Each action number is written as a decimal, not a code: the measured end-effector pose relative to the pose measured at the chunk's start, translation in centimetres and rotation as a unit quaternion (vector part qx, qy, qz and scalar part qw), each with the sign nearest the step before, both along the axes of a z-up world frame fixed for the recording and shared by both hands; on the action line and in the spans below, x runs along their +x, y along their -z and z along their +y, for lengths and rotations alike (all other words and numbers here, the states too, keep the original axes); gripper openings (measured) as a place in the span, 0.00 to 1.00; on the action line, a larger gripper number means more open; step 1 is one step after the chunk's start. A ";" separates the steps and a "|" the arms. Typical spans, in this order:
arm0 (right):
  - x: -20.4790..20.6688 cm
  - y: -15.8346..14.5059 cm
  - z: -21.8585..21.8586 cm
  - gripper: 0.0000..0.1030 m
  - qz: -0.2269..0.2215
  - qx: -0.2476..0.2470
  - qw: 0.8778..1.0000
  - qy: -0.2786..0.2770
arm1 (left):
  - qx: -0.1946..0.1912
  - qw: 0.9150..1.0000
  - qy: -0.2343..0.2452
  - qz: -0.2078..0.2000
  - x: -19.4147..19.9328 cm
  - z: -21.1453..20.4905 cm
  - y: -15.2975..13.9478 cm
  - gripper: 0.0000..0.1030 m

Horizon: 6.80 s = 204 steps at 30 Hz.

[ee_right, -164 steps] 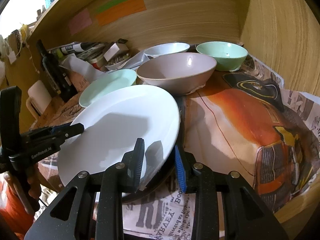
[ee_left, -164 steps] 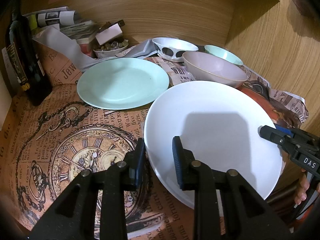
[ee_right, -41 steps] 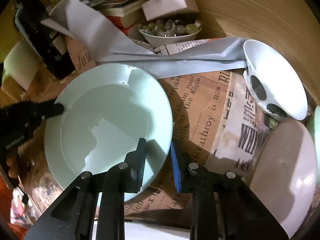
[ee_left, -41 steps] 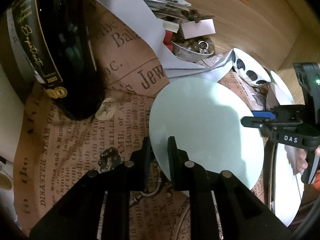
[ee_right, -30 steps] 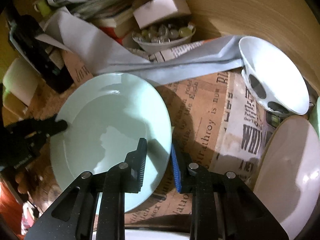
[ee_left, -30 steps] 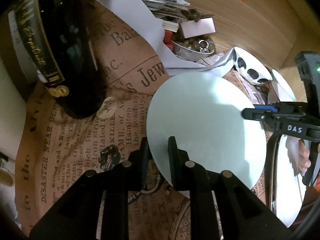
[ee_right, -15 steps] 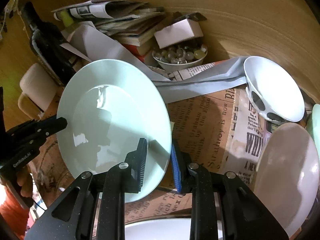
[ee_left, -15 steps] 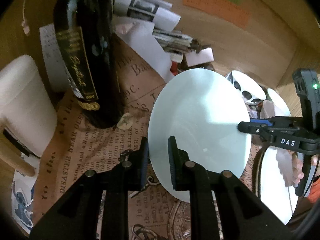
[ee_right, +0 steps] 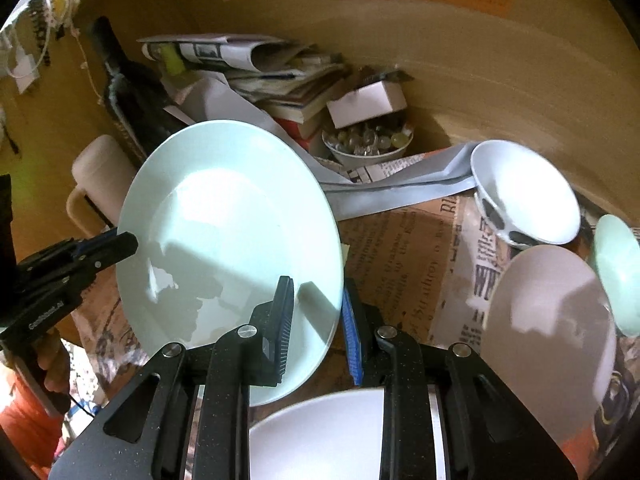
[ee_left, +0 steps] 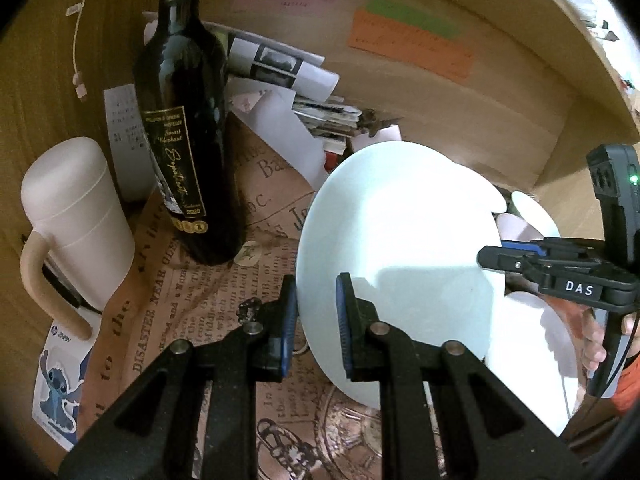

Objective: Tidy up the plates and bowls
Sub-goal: 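Lift the mint green plate with both tools and carry it over the white plate, then lower the mint green plate onto the white plate with both tools, then open both tools and move them to the pale pink bowl, then close both tools on the pale pink bowl rim, then lift the pale pink bowl with both tools and carry it over the plate stack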

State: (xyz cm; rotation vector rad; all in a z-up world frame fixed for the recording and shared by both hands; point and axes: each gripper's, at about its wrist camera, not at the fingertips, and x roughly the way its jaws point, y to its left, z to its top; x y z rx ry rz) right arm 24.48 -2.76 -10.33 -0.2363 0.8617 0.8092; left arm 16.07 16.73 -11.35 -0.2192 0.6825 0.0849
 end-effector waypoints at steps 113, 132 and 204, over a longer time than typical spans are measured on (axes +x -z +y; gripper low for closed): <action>-8.3 2.2 -15.3 0.51 -0.102 -0.008 0.983 0.154 | 0.021 0.989 0.145 0.011 -2.5 -12.8 1.4 0.49; -5.1 -3.6 -18.9 0.53 -0.154 0.100 0.962 0.200 | 0.061 0.986 0.136 -0.079 1.7 -14.2 -5.5 0.88; 1.9 -1.2 -16.8 0.23 -0.072 0.122 0.967 0.211 | 0.006 0.985 0.173 0.015 11.8 -16.0 -0.5 0.11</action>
